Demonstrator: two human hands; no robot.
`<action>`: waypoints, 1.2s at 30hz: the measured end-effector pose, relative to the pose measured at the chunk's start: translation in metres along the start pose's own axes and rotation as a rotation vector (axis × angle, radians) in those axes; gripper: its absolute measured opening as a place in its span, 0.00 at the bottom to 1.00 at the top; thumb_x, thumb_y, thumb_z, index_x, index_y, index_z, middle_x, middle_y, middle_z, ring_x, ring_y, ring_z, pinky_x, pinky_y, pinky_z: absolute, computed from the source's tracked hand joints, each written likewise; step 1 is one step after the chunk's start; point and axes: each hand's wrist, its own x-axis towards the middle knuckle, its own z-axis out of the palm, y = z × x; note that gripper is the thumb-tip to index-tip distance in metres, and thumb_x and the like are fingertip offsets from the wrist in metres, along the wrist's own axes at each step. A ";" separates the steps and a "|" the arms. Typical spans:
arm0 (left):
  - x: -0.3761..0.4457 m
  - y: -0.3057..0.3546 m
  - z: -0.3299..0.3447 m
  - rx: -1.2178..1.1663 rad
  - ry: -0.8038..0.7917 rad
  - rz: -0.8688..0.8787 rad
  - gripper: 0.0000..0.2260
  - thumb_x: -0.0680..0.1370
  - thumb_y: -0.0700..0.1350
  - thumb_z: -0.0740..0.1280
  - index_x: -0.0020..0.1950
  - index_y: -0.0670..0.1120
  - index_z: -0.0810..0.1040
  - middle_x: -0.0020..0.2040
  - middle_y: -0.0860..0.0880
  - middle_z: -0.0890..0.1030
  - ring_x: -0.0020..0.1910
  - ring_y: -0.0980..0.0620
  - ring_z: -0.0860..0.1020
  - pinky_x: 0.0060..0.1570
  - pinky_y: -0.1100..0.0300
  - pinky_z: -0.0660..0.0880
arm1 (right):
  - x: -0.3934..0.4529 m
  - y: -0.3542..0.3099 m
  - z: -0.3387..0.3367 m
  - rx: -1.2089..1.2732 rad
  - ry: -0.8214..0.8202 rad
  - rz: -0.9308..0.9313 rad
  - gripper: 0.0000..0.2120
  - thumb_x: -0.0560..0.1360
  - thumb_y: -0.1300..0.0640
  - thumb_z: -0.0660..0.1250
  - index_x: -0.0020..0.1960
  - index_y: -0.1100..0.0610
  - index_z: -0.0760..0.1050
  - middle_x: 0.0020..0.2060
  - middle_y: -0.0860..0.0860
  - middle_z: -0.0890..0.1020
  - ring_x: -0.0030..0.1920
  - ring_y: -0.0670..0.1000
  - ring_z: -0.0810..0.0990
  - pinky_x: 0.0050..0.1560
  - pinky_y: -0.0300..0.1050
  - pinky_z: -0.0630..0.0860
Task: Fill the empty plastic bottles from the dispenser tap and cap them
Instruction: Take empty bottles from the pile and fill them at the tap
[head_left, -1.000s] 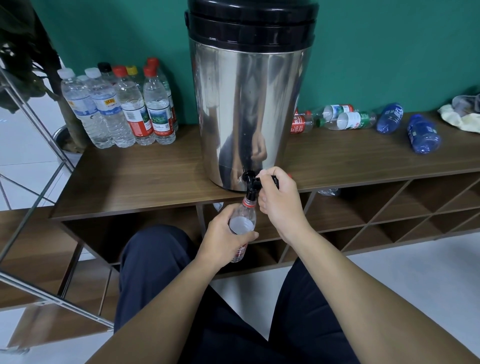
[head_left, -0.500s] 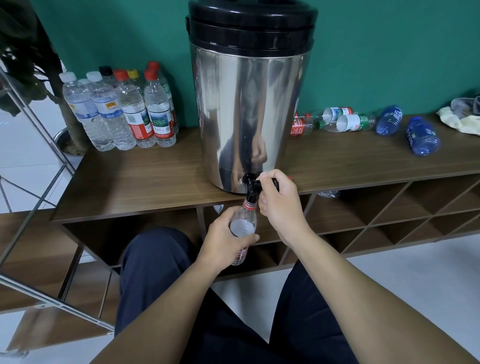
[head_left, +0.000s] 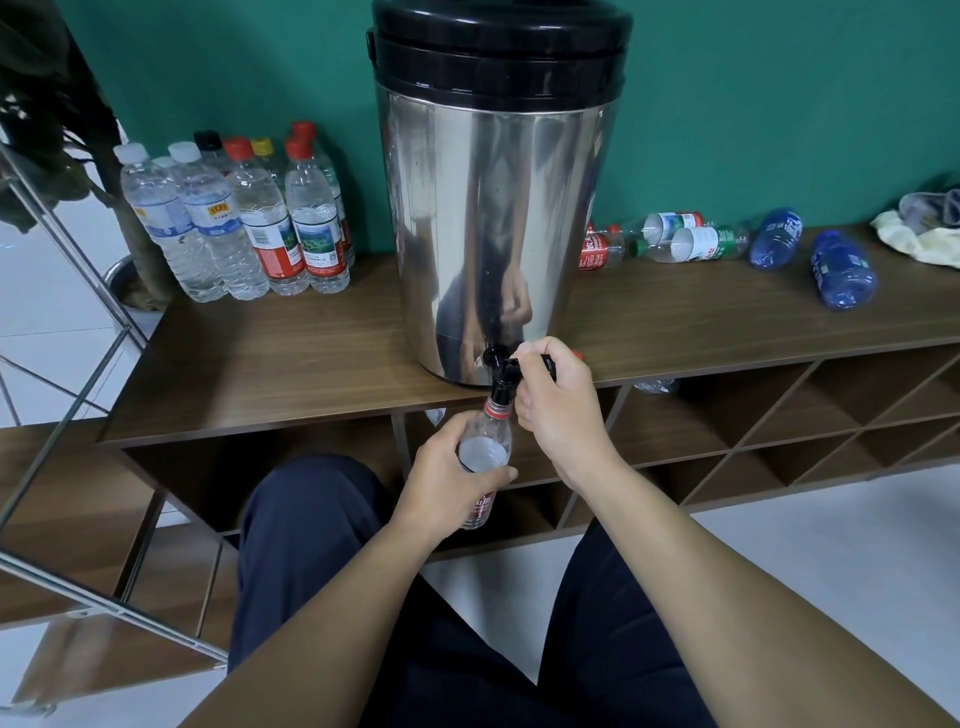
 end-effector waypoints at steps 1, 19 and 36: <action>0.000 0.000 0.000 0.001 -0.002 -0.006 0.29 0.72 0.45 0.87 0.68 0.61 0.81 0.61 0.63 0.86 0.61 0.63 0.83 0.62 0.61 0.78 | 0.000 0.000 0.000 0.000 0.001 -0.001 0.10 0.89 0.51 0.63 0.51 0.55 0.77 0.29 0.48 0.70 0.30 0.48 0.66 0.33 0.45 0.65; 0.001 -0.003 0.000 0.011 0.001 -0.002 0.29 0.71 0.49 0.87 0.68 0.62 0.81 0.61 0.60 0.86 0.62 0.57 0.84 0.69 0.45 0.81 | -0.001 0.000 0.000 -0.007 0.004 0.000 0.10 0.89 0.50 0.64 0.49 0.51 0.77 0.28 0.44 0.70 0.30 0.46 0.67 0.34 0.44 0.66; 0.000 0.000 0.000 0.006 -0.014 -0.011 0.29 0.71 0.49 0.87 0.68 0.62 0.80 0.61 0.61 0.86 0.62 0.58 0.84 0.68 0.48 0.82 | -0.001 -0.001 0.001 0.003 0.006 0.012 0.09 0.89 0.51 0.64 0.53 0.54 0.78 0.28 0.45 0.70 0.30 0.46 0.67 0.33 0.45 0.66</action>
